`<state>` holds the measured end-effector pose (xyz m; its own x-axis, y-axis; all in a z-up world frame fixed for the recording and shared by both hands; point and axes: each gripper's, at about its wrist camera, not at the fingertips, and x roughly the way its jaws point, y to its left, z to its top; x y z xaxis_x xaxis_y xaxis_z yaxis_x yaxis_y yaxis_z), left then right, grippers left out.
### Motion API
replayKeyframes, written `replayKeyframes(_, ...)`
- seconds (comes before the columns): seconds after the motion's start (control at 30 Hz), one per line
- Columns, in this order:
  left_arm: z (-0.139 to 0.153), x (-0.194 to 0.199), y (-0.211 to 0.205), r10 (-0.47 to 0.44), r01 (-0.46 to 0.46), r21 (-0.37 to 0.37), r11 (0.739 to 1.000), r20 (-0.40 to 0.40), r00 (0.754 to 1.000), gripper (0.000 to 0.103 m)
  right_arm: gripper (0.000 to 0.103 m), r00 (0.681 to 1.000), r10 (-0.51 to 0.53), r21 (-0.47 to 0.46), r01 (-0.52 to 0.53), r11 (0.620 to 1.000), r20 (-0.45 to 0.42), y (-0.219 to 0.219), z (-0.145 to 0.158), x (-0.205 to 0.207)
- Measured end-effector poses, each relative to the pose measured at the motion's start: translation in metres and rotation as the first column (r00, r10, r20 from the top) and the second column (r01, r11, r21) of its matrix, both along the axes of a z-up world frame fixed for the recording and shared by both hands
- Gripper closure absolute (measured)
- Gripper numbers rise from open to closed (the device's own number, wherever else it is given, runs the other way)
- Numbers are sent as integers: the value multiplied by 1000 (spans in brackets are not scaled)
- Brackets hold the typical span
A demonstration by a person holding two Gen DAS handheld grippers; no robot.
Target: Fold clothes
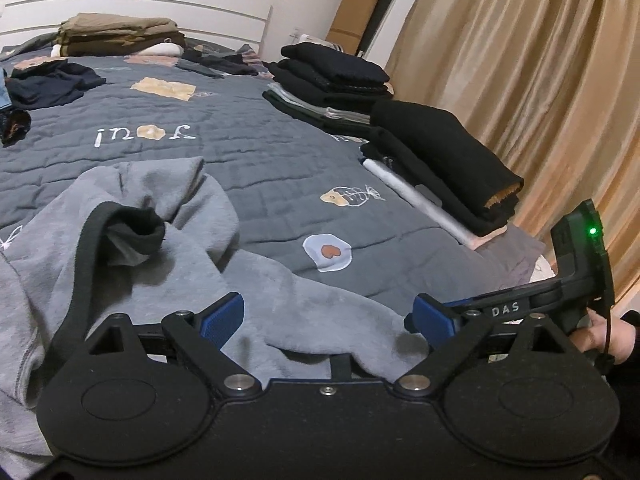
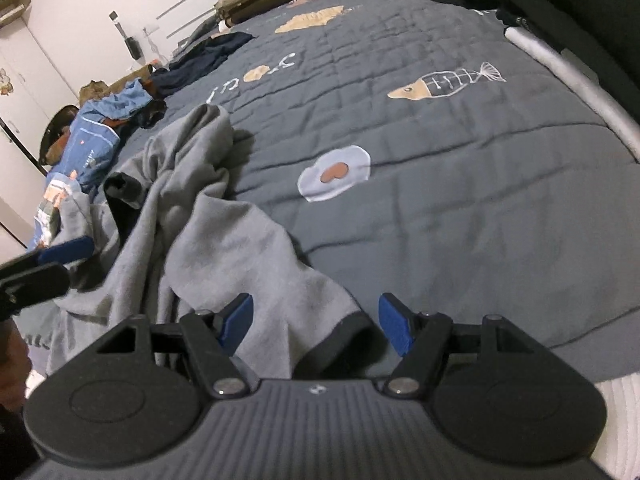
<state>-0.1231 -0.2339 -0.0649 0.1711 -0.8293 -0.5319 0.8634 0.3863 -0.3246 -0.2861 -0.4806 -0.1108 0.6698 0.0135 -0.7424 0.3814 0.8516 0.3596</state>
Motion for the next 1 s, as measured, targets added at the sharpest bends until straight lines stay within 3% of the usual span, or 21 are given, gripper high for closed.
replayKeyframes(0.33,-2,-3,-4,-8,8,12,1000,6,1000,12,36,999,-9,-45,7,999,-47,5,-17,8)
replayKeyframes(0.4,-2,-3,-4,-5,5,13,1000,6,1000,12,43,999,-9,-57,7,998,-52,7,-19,10)
replayKeyframes(0.5,-3,-2,-3,-3,3,14,1000,6,1000,12,79,999,-14,-64,11,998,-44,7,-17,11)
replayKeyframes(0.53,-3,-2,-3,-3,2,14,1000,6,1000,12,89,999,-9,-57,7,998,-35,6,-17,11)
replayKeyframes(0.57,-3,-2,-3,-2,2,14,1000,6,1000,12,92,1000,-5,-51,3,999,-27,6,-16,11)
replayKeyframes(0.8,-3,0,-2,5,-5,12,1000,5,1000,12,94,993,-82,-76,88,993,80,-4,6,2)
replayKeyframes(1.0,-3,2,-1,11,-11,10,1000,-1,1000,12,95,954,-225,-128,252,959,198,-37,37,-14)
